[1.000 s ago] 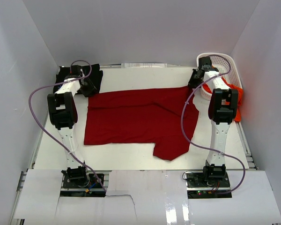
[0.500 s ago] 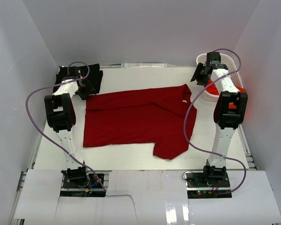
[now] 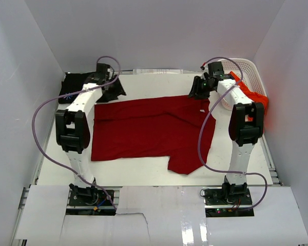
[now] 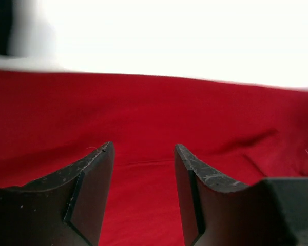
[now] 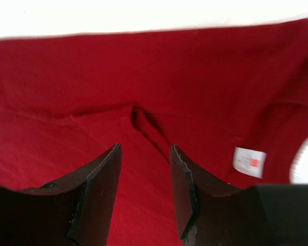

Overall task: Fold and stack the t-shirts
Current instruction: Grap the side of the flattened tshirt closest away from the robot with both arms

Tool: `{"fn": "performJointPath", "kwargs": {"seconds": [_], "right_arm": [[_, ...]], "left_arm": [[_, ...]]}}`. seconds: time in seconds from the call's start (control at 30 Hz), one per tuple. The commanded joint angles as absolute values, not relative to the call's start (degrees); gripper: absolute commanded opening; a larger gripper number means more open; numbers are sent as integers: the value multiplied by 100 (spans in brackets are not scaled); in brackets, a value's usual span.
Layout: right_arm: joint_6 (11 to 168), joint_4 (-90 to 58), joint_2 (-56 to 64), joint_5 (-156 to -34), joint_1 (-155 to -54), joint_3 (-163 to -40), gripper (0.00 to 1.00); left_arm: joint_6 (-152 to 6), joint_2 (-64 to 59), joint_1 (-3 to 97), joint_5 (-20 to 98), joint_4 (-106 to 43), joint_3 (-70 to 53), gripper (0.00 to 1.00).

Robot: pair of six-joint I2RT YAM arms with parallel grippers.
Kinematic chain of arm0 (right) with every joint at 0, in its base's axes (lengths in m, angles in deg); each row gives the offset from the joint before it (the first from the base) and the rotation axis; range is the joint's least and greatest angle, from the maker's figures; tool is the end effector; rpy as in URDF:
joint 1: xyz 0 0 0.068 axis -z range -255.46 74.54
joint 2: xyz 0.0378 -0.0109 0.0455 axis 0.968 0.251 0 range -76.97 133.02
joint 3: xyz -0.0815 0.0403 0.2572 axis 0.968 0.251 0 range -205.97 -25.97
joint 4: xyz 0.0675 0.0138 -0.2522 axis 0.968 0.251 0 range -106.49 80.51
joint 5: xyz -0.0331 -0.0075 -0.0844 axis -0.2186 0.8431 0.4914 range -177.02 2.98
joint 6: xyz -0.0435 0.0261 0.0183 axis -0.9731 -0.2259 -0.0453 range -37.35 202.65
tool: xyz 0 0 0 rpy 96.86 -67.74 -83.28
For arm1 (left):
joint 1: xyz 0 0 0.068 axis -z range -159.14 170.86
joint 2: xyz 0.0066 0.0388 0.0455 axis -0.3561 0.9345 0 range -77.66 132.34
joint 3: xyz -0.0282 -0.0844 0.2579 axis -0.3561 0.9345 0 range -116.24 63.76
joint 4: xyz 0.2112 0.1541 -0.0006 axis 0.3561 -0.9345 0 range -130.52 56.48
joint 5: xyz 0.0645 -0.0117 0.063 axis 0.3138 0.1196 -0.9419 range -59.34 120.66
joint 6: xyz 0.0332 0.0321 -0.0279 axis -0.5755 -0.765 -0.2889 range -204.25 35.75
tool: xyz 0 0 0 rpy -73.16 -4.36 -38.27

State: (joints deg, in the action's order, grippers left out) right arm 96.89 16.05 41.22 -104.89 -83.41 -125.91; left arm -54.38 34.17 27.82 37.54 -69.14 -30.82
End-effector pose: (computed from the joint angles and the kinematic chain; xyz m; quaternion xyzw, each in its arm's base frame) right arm 0.4585 0.0750 0.2428 -0.0010 0.9321 0.2073 0.2971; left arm 0.4322 -0.0571 0.2560 -0.1692 0.9312 -0.1543 0.2836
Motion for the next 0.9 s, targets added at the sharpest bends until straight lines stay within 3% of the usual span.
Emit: {"fn": "performJointPath", "kwargs": {"seconds": [0.0,0.27,0.37,0.7,0.87], "right_arm": [[9495,1586,4369,-10960,-8363,-12687,49],[9495,1656,4870,-11224,-8653,-13056,50],[9495,1612,5011,-11268,-8750,-13048,51],[9495,1498,5275,-11497,-8900,-13056,50],[9495,1480,5319,-11559,-8935,-13074,40]], "left_arm": [[-5401,3842,3245,4180,-6868,-3703,61],[-5218,5477,3650,5245,-6921,-5846,62],[-5138,5838,3764,5474,-6921,-6138,62],[-4883,5919,3852,6344,-6332,-5455,62],[-4848,5752,3905,6424,-6253,-5278,62]]}}
